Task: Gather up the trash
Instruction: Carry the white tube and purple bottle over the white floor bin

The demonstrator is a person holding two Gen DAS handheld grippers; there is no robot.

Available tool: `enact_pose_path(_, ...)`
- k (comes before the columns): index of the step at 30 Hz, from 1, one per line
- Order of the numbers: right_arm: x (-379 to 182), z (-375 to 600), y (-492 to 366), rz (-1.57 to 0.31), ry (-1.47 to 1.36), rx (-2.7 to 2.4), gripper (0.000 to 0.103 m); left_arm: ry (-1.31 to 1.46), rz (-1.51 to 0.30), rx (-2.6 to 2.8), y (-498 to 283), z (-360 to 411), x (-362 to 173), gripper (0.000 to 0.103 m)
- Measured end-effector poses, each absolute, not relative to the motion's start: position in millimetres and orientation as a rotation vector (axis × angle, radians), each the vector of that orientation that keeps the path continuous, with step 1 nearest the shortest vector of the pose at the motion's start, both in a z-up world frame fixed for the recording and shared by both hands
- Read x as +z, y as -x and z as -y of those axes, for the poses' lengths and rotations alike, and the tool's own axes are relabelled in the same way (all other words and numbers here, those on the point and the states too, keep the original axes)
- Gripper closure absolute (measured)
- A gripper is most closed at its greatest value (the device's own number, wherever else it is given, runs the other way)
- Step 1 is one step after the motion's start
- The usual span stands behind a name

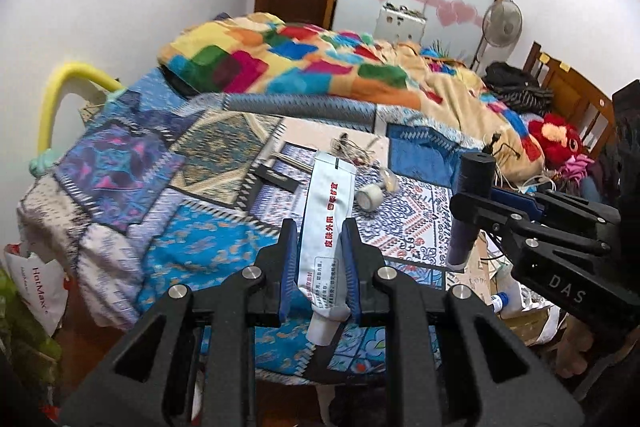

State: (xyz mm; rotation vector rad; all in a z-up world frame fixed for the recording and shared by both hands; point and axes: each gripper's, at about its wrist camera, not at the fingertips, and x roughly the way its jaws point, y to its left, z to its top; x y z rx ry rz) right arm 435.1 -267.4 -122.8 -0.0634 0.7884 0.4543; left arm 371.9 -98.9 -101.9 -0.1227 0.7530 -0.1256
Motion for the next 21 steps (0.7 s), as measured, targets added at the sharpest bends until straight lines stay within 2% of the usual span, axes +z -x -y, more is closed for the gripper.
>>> enact_pose_path(10,-98.5,202.4,-389.0,-0.755,0.096,0.545,0.079,0.152,-0.698,-0.029,-304.8,20.0,-81.1,0.081)
enact_pose_path(21,-106.5,118.3,-337.8,-0.770,0.145,0.662,0.079,0.184,-0.694,0.114,-232.6,-76.1,-86.5,0.081)
